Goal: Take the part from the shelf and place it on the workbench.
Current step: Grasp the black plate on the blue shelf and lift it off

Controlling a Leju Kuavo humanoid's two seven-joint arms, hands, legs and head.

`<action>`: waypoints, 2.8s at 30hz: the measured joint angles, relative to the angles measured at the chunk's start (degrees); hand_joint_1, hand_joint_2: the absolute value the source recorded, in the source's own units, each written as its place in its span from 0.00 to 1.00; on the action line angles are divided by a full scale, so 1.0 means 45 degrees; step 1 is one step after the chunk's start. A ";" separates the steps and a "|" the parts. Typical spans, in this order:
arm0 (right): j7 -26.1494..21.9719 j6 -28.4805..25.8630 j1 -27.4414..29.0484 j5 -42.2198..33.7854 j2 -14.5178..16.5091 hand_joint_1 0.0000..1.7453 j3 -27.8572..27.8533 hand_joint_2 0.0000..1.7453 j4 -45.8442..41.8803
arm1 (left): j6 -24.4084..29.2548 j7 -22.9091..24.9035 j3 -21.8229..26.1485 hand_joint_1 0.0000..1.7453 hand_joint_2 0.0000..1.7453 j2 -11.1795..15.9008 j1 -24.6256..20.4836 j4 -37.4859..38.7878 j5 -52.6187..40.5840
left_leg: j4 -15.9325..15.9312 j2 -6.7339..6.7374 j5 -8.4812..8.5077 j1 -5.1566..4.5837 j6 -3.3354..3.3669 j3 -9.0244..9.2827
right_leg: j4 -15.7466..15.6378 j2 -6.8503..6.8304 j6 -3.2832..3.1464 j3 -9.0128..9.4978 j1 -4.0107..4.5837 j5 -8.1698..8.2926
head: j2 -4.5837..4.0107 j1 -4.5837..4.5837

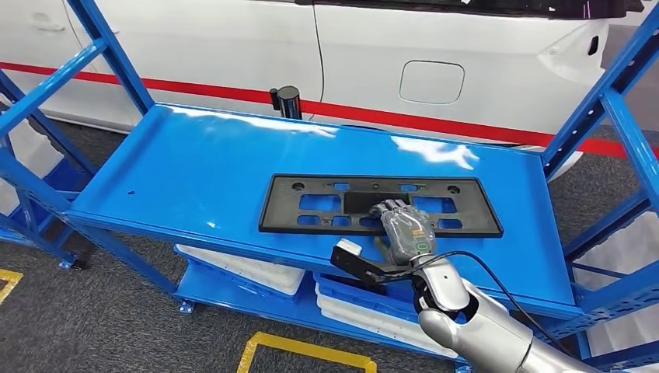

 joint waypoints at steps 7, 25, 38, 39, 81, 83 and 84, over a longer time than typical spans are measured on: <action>-0.0061 -0.0051 -0.0004 -0.0068 -0.0044 1.00 0.0012 1.00 -0.0040 | -0.0162 -0.0432 0.0004 0.00 0.75 0.0007 0.0018 0.0000 0.0216 | 0.3006 0.0020 -0.1545 0.0132 -0.0382 -0.1353 | -0.0044 -0.0016 -0.0407 -0.0012 0.0056 0.0063 | -0.0004 -0.0085; 0.0511 -0.0547 0.0432 0.0213 -0.0648 1.00 -0.0060 1.00 -0.0738 | 0.0364 -0.0777 0.0010 0.00 1.00 0.0053 0.0030 0.0000 0.0230 | -0.0045 0.0016 0.0051 -0.0102 0.0497 0.0030 | 0.3578 0.0011 0.0018 -0.1582 0.0140 -0.1529 | -0.0001 -0.0007; 0.1638 -0.1890 0.0448 0.2761 -0.1033 1.00 -0.1267 1.00 -0.2671 | 0.0756 -0.0424 0.0012 0.00 1.00 0.0104 0.0025 0.0004 0.0676 | 0.3374 0.0024 -0.1666 0.0024 -0.0285 -0.1529 | -0.0123 -0.0010 -0.0478 0.0103 0.0066 0.0025 | -0.0004 -0.0101; 0.1745 -0.2035 0.0463 0.3144 -0.1060 1.00 -0.1397 1.00 -0.2870 | 0.0833 -0.0342 0.0015 0.00 1.00 0.0106 0.0034 0.0004 0.0763 | 0.3829 0.0025 -0.1731 0.0057 -0.0318 -0.1759 | -0.0122 -0.0014 -0.0485 0.0105 0.0080 0.0020 | -0.0003 -0.0112; 0.1666 -0.2899 0.1352 0.5791 -0.1243 1.00 -0.4753 1.00 -0.8613 | 0.1353 0.0058 0.0034 0.00 1.00 0.0107 -0.0170 0.0024 0.1029 | -0.0733 0.0093 -0.0115 -0.0109 0.0425 0.0934 | 0.0409 -0.0053 0.0030 -0.0686 0.0016 0.0023 | -0.0001 -0.0081; 0.1650 -0.2901 0.1348 0.5746 -0.1247 1.00 -0.4751 1.00 -0.8613 | 0.1371 0.0068 0.0034 0.00 1.00 0.0104 -0.0181 0.0024 0.0992 | -0.0739 0.0116 0.0112 -0.0101 0.0502 0.0671 | 0.2010 -0.0054 0.0092 -0.1167 -0.0004 -0.1197 | -0.0002 -0.0045; 0.1636 -0.2906 0.1355 0.5708 -0.1248 1.00 -0.4750 1.00 -0.8612 | 0.1381 0.0072 0.0034 0.00 1.00 0.0103 -0.0175 0.0024 0.0970 | -0.0726 0.0121 0.0229 -0.0097 0.0499 0.0520 | 0.2811 -0.0054 0.0135 -0.1340 -0.0018 -0.1568 | -0.0001 -0.0030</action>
